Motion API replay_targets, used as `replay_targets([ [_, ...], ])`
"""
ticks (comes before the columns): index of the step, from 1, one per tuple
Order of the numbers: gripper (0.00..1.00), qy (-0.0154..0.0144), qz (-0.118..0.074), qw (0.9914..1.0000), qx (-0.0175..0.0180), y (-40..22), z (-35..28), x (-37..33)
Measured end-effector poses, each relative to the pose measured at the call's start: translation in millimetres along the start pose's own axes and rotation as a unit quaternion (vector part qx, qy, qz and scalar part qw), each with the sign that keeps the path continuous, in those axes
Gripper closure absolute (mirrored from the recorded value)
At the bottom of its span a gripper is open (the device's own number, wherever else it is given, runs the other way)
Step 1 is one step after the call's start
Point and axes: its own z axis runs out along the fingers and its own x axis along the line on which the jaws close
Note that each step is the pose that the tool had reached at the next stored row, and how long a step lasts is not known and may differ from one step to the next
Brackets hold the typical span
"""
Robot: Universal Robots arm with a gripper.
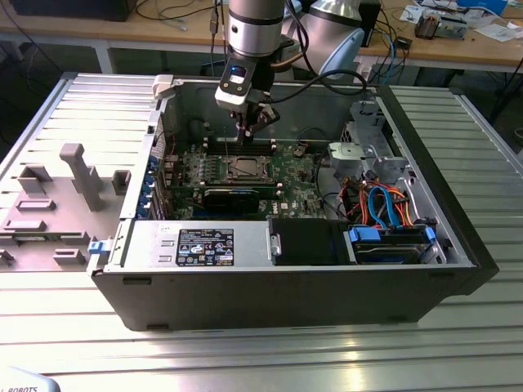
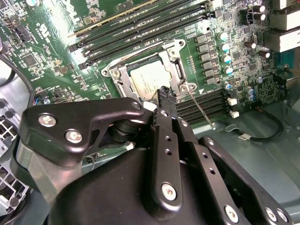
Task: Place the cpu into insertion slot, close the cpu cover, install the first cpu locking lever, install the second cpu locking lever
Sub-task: 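Install the first cpu locking lever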
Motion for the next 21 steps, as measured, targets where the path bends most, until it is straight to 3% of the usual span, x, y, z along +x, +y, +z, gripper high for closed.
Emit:
replay_targets([
  [21, 0.89, -0.0003, -0.008, 0.99996, 0.0001, 0.0, 0.0, 0.0],
])
